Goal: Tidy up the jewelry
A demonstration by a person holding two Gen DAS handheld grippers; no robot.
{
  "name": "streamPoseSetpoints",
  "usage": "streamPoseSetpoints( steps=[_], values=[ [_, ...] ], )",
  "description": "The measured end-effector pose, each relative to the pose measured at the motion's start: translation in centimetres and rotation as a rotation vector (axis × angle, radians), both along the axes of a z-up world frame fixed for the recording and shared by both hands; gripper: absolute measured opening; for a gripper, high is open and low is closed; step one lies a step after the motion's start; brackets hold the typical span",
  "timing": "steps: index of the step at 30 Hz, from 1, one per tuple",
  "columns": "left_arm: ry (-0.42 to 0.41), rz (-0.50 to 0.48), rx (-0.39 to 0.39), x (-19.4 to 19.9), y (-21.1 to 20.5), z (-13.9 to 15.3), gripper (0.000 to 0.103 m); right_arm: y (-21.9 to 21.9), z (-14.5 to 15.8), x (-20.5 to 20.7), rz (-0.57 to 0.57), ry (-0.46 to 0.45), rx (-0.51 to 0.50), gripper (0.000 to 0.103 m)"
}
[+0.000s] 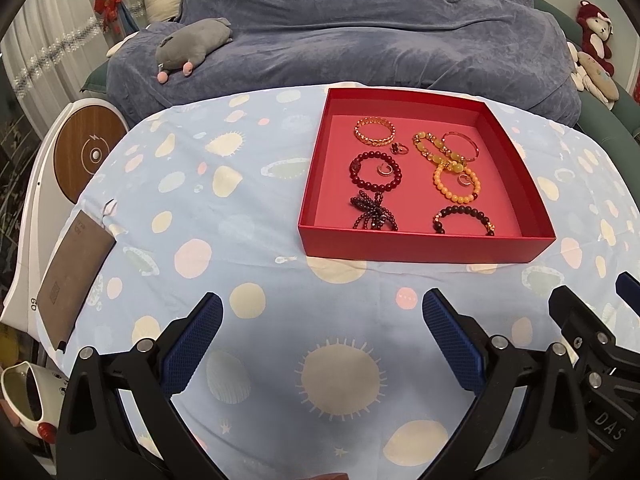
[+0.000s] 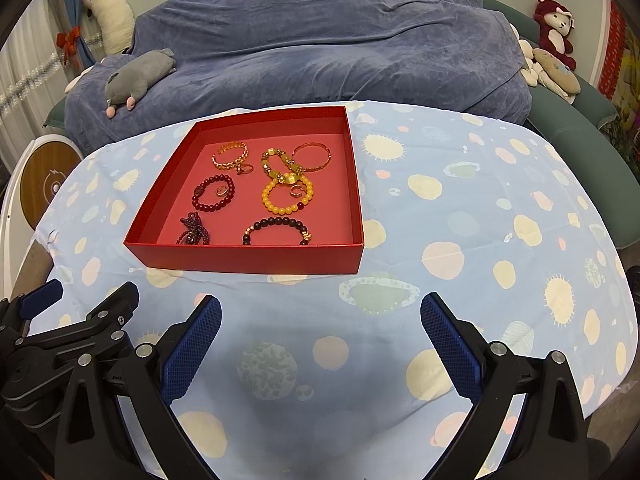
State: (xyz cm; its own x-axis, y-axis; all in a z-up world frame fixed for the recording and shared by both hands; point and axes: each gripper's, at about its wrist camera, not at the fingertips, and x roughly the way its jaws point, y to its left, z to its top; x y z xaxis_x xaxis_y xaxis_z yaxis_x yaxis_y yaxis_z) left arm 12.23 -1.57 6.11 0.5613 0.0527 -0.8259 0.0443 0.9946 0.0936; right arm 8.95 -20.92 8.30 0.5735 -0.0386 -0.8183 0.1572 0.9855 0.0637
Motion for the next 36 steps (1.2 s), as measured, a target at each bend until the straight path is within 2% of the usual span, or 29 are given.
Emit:
streamPoseSetpoints(
  steps=[7,36],
  values=[
    [-0.003,0.003,0.020,0.44,-0.24,-0.38,0.095,-0.18,-0.35,-0.25,-0.003,0.009,0.002,0.096],
    [0.004,0.003,0.021,0.50,-0.31,-0.49,0.094,-0.24,-0.62,0.18,-0.003,0.012,0.001,0.096]
  ],
)
